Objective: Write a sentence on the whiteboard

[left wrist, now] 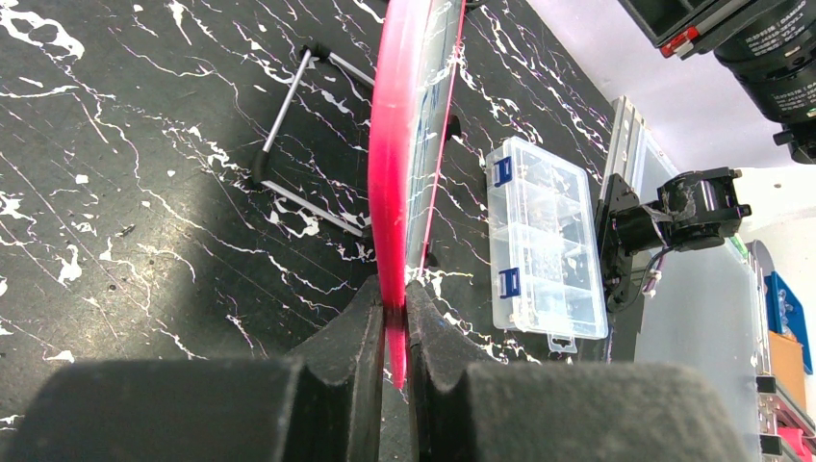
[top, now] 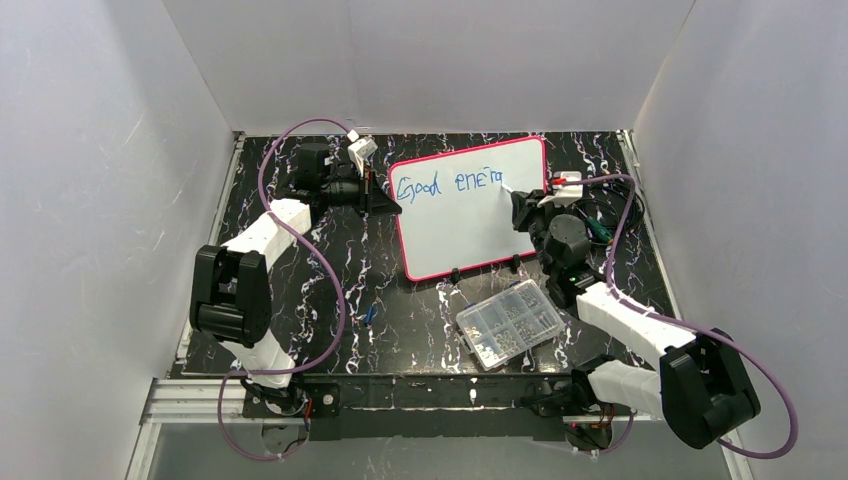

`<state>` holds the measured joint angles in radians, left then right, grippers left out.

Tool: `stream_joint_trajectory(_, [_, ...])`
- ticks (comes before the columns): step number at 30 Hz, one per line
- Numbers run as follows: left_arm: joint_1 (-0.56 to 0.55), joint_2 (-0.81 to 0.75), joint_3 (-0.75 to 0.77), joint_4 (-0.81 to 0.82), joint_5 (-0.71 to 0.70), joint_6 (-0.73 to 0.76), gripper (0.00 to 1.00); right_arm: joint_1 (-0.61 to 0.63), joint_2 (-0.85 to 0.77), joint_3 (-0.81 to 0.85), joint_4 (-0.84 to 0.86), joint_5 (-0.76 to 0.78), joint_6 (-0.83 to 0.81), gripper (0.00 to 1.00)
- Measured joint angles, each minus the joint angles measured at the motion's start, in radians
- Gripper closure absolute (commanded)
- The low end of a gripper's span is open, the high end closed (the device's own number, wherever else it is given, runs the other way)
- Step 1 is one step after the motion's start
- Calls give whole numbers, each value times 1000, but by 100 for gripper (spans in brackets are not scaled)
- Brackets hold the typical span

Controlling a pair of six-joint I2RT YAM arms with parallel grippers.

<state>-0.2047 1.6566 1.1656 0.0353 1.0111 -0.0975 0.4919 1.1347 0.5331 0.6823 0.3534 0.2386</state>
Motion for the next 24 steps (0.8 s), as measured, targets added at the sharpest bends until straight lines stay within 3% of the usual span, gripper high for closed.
stream_joint_trajectory(24, [0,0,0,1,0,1,100,33,-21,5,-7,-11,45,99])
